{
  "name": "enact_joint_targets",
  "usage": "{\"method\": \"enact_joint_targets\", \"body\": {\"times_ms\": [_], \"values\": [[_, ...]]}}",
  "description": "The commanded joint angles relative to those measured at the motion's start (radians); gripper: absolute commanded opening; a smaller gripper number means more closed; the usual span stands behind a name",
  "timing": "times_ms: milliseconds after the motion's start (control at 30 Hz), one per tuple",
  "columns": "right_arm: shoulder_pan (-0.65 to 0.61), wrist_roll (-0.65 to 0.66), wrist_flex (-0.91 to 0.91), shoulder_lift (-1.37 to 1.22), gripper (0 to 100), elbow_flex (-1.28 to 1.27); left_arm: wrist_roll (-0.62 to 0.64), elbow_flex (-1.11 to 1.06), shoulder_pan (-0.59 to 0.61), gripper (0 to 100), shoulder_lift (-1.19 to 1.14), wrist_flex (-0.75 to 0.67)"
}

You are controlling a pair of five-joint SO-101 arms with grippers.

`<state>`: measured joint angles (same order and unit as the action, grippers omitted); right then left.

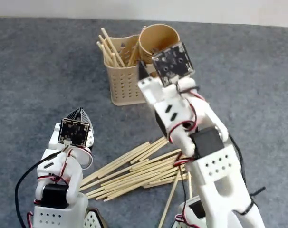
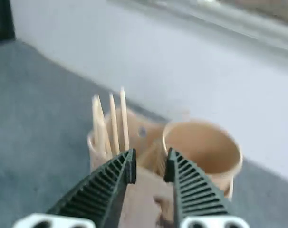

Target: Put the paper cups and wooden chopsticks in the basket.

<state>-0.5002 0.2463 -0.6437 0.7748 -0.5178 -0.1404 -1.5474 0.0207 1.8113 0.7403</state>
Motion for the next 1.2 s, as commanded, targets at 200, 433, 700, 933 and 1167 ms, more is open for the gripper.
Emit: {"method": "enact_joint_targets", "body": {"times_ms": [200, 433, 700, 933, 1167], "values": [[0.136, 0.008, -0.160, 0.154, 5.3, -0.151, -0.002, 0.012, 0.001, 1, 0.007, -0.020], [0.211, 0.005, -0.323, 0.153, 5.3, -0.219, -0.002, 0.012, 0.001, 1, 0.007, -0.020], [0.266, -0.083, -0.444, 0.056, 6.2, -0.269, -0.002, 0.010, 0.001, 1, 0.007, -0.020], [0.320, -0.078, -0.473, -0.257, 12.8, -0.213, -0.002, 0.010, 0.001, 1, 0.007, -0.020], [0.323, -0.078, -0.478, -0.526, 12.8, -0.067, -0.002, 0.010, 0.001, 1, 0.007, -0.020]]}}
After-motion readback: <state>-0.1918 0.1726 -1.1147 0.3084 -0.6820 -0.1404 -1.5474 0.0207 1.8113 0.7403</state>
